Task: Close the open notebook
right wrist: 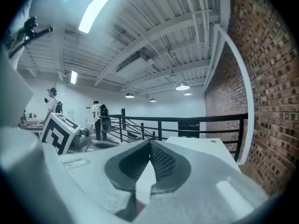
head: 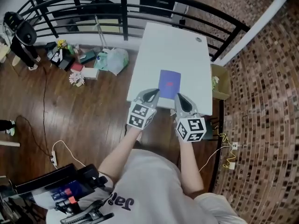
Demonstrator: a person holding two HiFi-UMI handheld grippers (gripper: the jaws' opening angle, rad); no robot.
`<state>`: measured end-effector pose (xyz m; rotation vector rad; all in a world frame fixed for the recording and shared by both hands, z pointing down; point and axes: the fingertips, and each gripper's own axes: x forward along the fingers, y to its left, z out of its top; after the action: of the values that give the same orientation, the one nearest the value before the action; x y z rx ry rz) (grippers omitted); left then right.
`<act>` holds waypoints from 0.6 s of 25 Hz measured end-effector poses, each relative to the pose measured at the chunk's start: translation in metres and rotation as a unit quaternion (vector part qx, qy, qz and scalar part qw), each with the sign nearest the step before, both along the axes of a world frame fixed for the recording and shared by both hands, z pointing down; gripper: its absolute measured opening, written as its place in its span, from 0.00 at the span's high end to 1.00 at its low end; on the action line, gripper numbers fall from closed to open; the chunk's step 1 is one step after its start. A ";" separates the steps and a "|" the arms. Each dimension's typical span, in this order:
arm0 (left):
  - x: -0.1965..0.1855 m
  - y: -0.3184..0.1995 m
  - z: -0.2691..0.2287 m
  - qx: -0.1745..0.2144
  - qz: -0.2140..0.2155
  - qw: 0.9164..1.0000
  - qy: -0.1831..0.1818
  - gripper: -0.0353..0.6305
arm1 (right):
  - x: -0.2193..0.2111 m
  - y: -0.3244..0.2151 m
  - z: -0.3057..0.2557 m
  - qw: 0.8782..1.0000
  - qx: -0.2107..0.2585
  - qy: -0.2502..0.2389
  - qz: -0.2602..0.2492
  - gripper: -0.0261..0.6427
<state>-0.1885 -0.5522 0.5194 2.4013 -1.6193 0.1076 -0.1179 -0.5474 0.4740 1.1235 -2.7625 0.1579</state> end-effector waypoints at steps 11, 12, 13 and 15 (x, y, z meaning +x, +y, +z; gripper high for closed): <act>0.059 0.189 -0.051 0.025 -0.053 0.997 -0.041 0.93 | 0.068 0.166 0.014 0.997 -0.079 -0.023 -0.003 0.98; 0.065 0.197 -0.051 0.022 -0.051 0.998 -0.038 0.93 | 0.070 0.175 0.010 0.997 -0.074 -0.020 -0.007 0.98; 0.069 0.203 -0.053 0.026 -0.048 0.998 -0.038 0.93 | 0.070 0.183 0.002 0.998 -0.062 -0.019 -0.012 0.98; 0.077 0.210 -0.062 0.037 -0.038 0.998 -0.038 0.93 | 0.069 0.194 -0.021 0.999 -0.031 -0.022 -0.024 0.98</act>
<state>-0.1116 -0.3425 0.4570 2.4141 -1.7761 0.1303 -0.0485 -0.3535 0.4534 1.0499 -2.7996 0.2633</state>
